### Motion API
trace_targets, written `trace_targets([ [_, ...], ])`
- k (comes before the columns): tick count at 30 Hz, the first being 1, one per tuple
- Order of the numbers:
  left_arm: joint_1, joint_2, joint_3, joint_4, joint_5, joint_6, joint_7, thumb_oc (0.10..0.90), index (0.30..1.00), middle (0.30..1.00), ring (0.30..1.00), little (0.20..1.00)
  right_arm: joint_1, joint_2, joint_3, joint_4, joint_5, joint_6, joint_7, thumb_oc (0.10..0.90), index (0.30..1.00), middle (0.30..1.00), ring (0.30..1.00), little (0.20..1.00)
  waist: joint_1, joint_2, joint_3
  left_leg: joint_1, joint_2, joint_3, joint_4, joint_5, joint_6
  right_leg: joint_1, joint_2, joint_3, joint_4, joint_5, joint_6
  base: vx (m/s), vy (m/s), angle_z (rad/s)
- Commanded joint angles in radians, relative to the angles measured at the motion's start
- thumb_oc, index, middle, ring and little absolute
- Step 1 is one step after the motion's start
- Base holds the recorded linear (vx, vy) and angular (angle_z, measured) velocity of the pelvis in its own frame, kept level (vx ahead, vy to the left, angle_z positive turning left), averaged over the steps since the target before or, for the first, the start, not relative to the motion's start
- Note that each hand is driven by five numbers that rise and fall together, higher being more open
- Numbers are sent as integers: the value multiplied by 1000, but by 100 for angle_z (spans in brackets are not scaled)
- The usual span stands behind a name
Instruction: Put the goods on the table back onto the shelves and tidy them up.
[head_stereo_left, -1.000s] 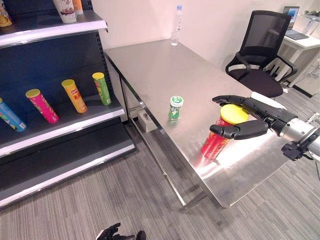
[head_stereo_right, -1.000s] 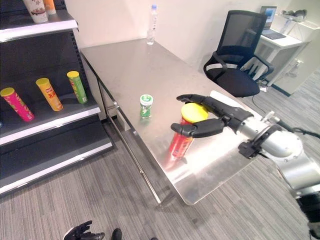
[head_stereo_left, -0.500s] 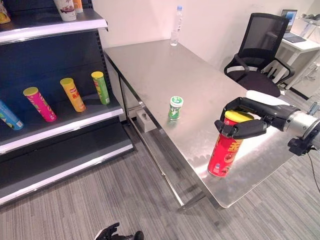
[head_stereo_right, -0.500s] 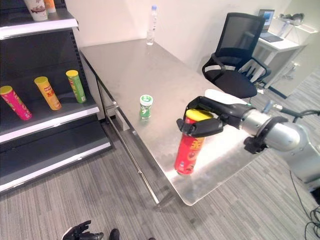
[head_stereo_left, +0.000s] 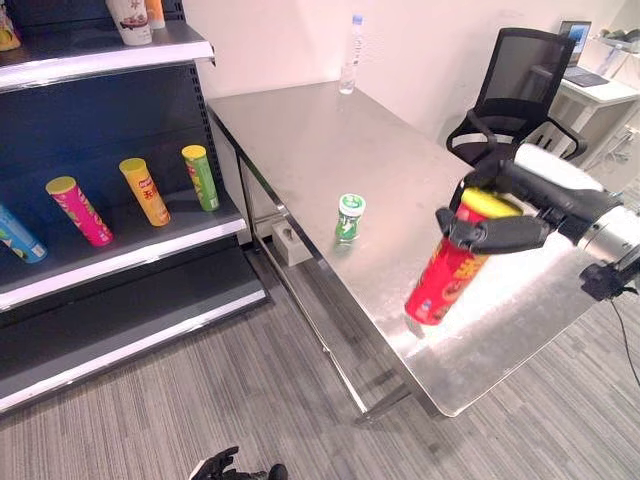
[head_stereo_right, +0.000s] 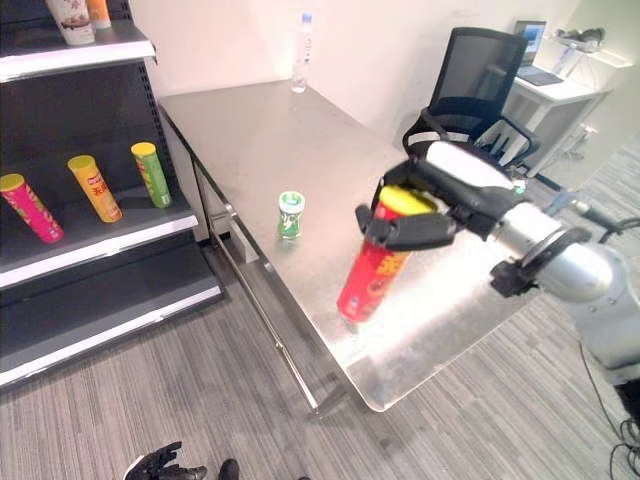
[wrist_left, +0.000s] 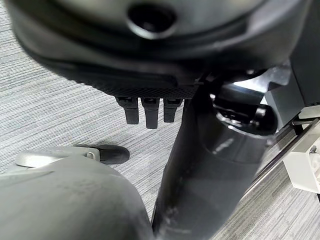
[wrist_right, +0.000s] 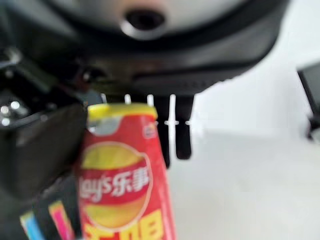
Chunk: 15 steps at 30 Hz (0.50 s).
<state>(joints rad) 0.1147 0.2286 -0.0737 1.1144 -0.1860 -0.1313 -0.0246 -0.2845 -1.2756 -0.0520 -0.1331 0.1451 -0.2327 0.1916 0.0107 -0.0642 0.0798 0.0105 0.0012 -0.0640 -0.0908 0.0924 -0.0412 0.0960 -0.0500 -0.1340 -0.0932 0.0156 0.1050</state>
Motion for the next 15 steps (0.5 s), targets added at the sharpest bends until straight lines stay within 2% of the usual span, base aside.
trace_targets([
  [1,-24,48,-26,-18,24,-50,24,800,900,900,900,900,-121,-7,-60,-26,-11,-65,-163,400,300,300,300,300,33,-32,-71,50,24,66,4,-113,-55,-6,-21,-11,6,-1,80,-4,-59,1],
  [4,-19,58,-24,-27,22,-47,29,800,900,900,900,900,-164,-29,-45,-26,-79,-68,-215,400,300,300,300,300,38,-35,-73,49,28,56,4,-110,-59,-4,-15,-13,6,-7,76,-12,-64,4],
  [12,-9,80,-10,-35,6,-48,32,800,900,900,900,900,-244,-97,14,-29,-77,-76,-218,400,300,300,300,300,51,-46,-57,25,40,14,4,-86,-75,-11,6,-19,9,-19,60,-53,-87,17],
  [13,-3,89,-7,-42,-9,-53,29,800,900,900,900,900,-282,-127,37,-22,-67,-83,-218,400,300,300,300,300,63,-54,-39,-3,36,-28,4,-66,-78,-21,15,-19,12,-25,54,-111,-68,25],
  [15,-4,91,-2,-42,-19,-53,31,800,900,900,900,900,-299,-137,50,-18,-60,-85,-216,400,300,300,300,300,64,-55,-35,-12,32,-45,4,-64,-76,-25,17,-19,15,-27,53,-111,-42,24],
])
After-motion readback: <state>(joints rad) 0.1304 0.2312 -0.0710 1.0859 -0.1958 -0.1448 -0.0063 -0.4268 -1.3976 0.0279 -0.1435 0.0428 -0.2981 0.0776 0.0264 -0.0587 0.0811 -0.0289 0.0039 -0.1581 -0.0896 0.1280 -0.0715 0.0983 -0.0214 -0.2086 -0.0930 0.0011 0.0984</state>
